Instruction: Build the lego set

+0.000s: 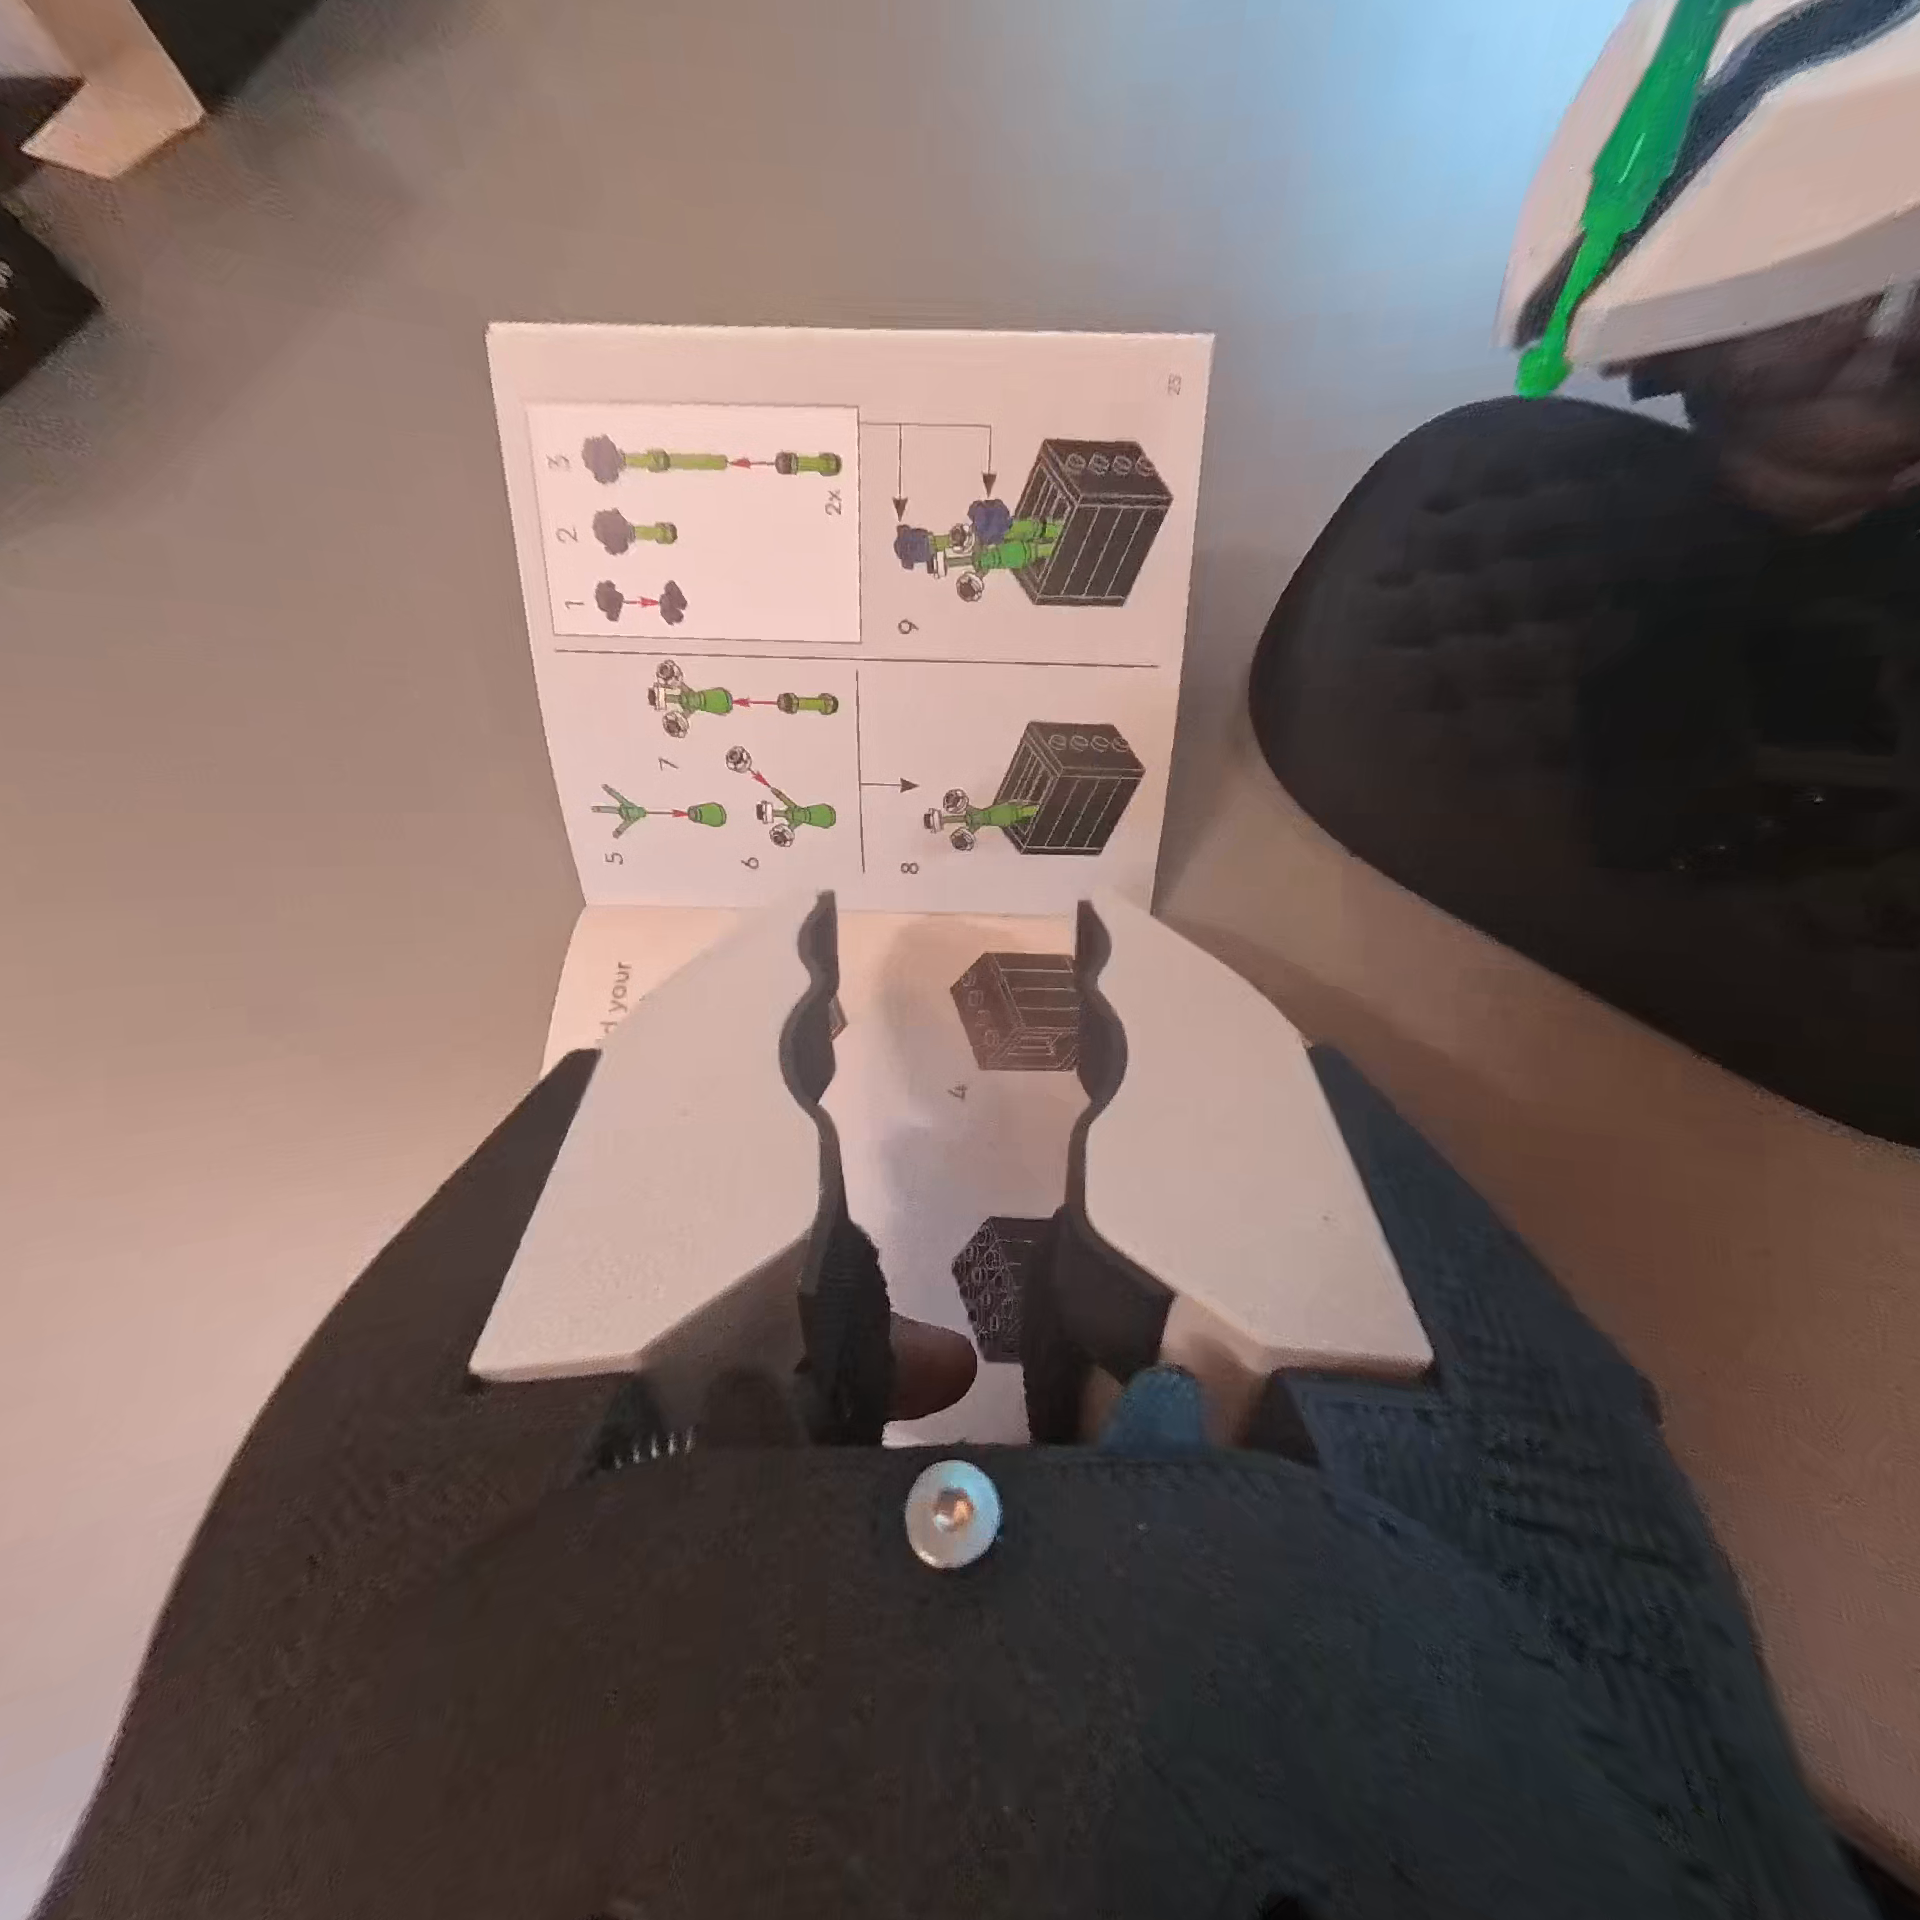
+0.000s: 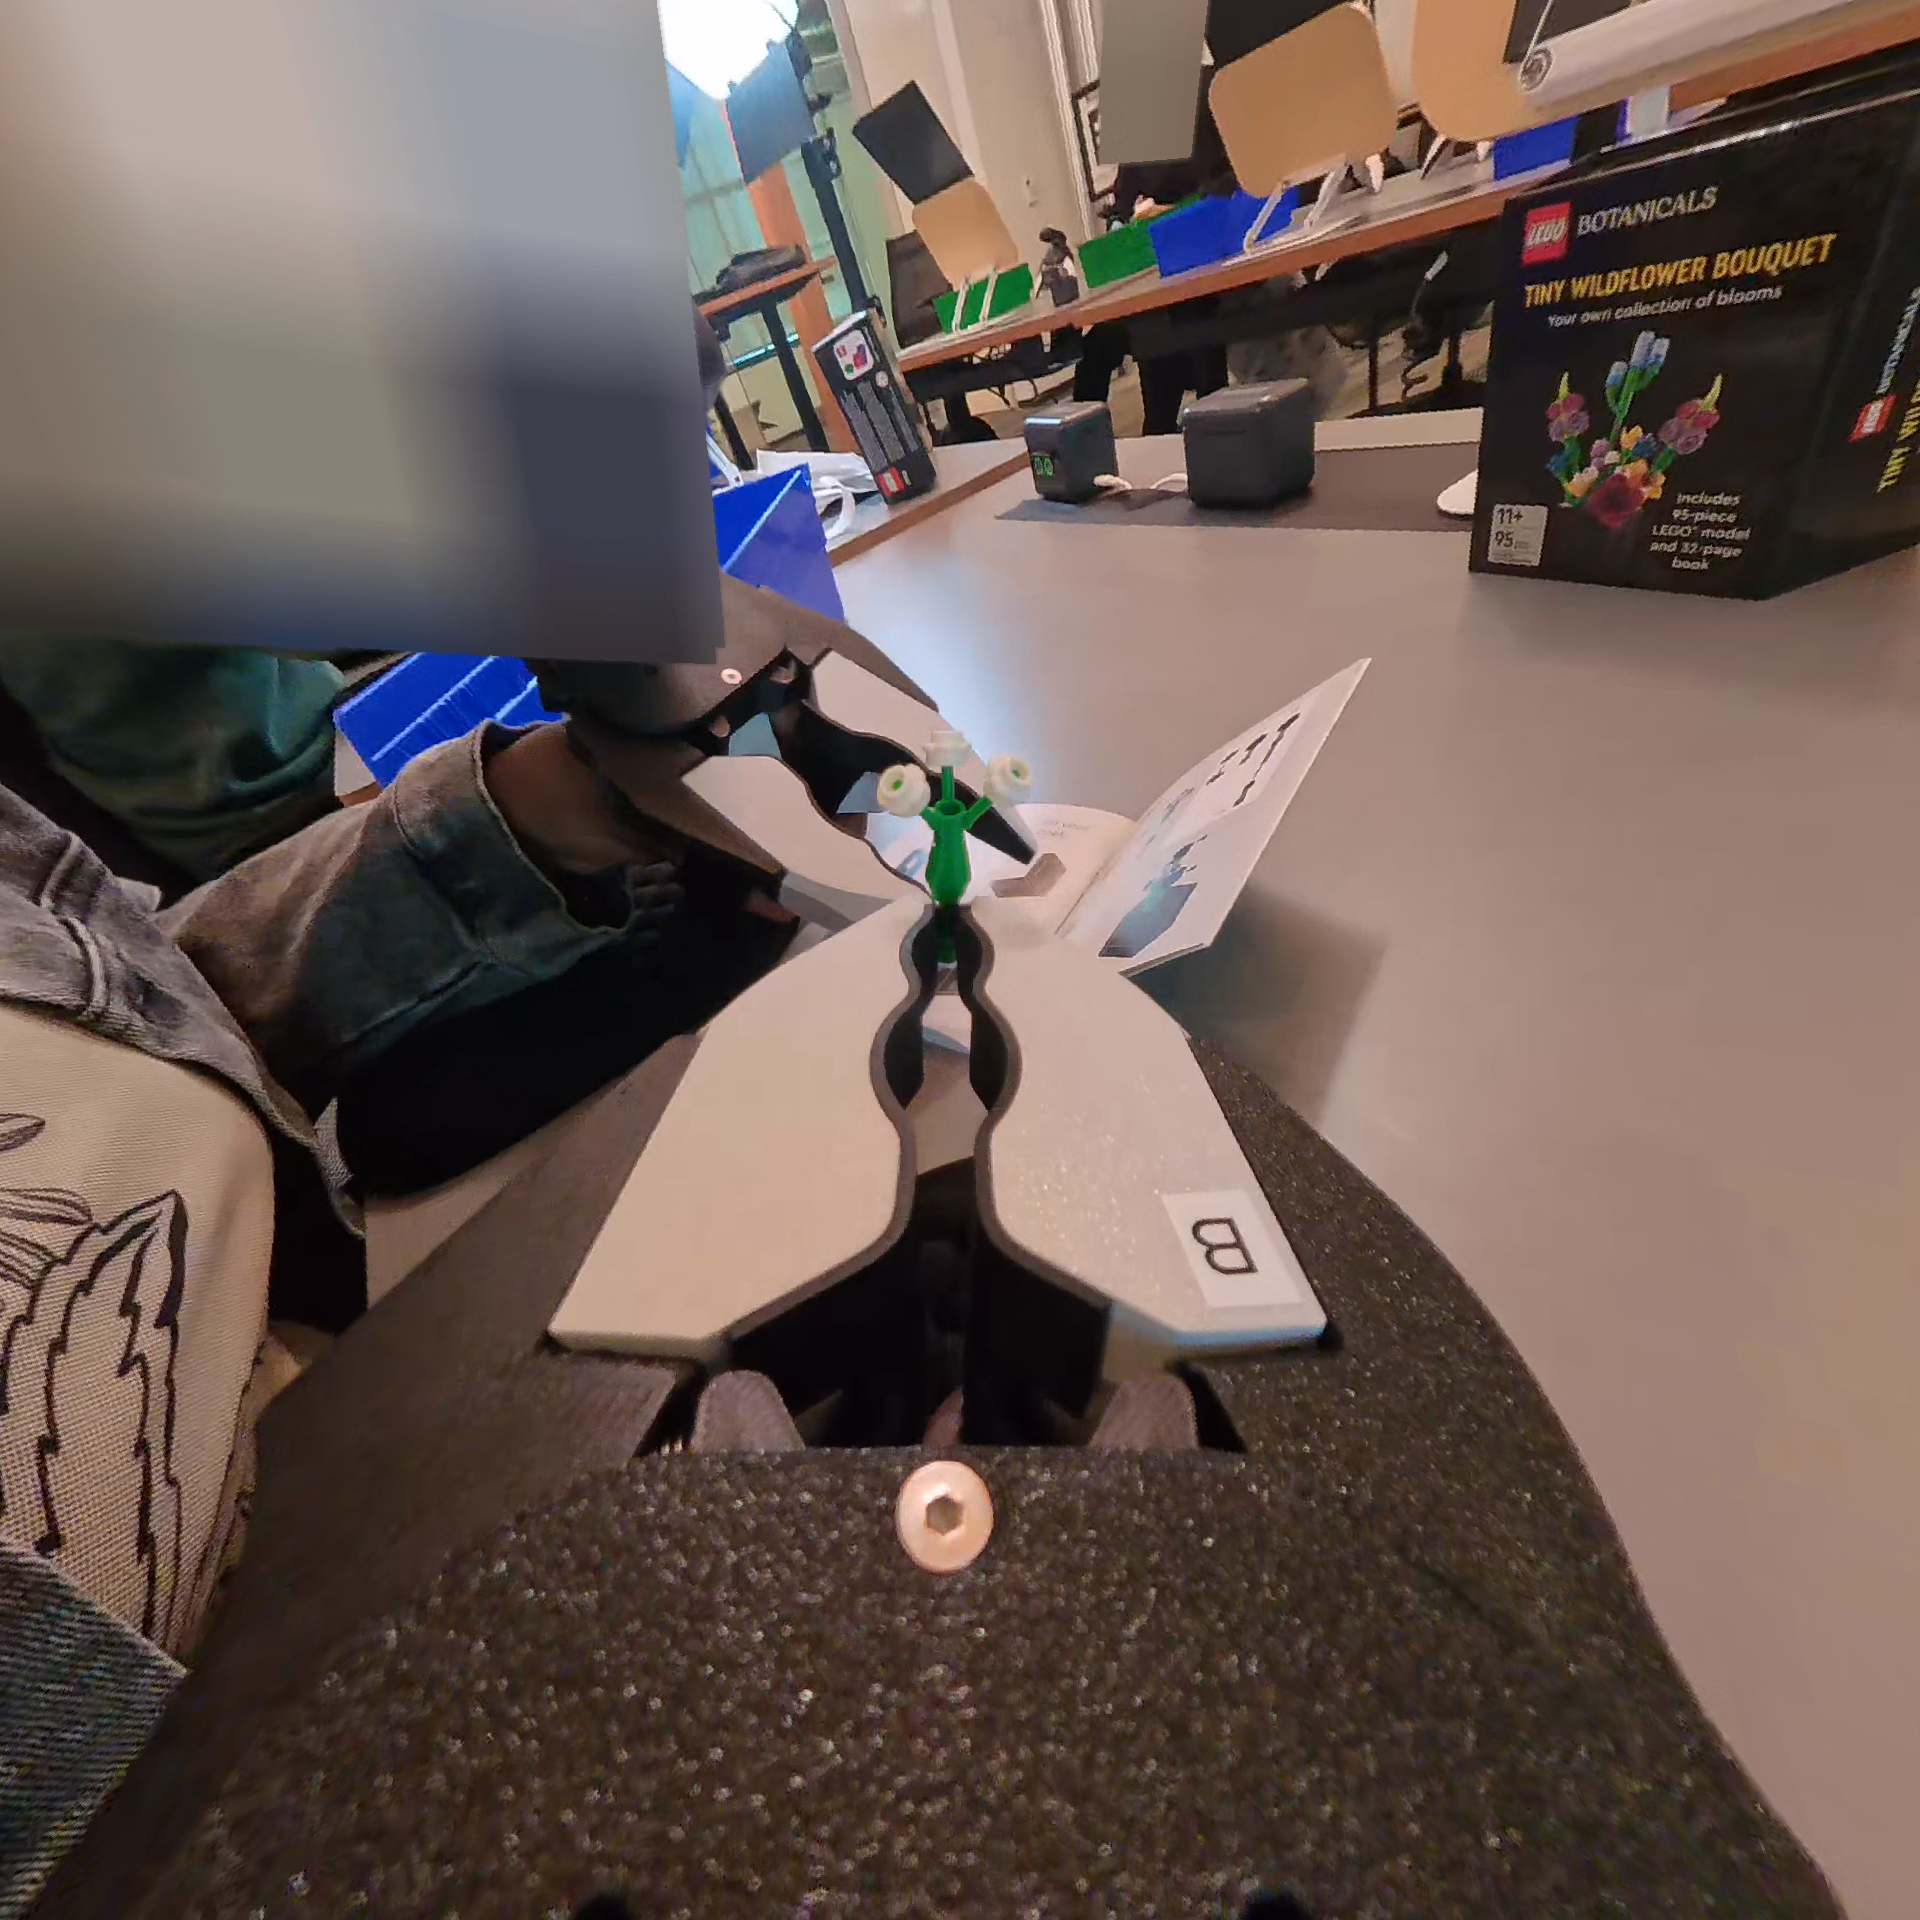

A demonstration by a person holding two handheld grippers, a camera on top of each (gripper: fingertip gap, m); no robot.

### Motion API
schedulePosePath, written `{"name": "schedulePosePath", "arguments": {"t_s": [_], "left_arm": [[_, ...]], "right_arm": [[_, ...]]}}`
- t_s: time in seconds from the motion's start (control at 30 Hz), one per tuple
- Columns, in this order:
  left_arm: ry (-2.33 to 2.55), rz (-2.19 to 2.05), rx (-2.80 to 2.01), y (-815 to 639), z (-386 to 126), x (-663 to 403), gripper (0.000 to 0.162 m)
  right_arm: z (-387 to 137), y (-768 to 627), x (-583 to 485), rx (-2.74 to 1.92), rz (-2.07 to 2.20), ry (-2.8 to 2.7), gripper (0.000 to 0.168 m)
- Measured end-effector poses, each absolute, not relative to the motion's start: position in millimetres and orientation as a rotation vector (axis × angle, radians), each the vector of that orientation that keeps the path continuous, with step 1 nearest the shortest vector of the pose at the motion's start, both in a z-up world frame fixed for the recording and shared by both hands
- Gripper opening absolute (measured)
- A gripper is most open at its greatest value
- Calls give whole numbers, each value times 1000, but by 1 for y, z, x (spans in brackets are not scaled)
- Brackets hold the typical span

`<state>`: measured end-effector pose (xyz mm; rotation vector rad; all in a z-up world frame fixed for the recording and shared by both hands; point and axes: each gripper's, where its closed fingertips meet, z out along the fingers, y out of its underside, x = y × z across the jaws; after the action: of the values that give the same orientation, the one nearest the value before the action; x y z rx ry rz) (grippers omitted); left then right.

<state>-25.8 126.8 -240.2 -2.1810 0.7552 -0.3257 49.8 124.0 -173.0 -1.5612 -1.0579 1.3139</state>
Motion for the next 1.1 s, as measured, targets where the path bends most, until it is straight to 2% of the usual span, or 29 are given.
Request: {"name": "schedulePosePath", "arguments": {"t_s": [1.1], "left_arm": [[799, -426, -2200, 129, -248, -20, 34]], "right_arm": [[-175, 125, 49, -1560, 1314, -1043, 3]]}}
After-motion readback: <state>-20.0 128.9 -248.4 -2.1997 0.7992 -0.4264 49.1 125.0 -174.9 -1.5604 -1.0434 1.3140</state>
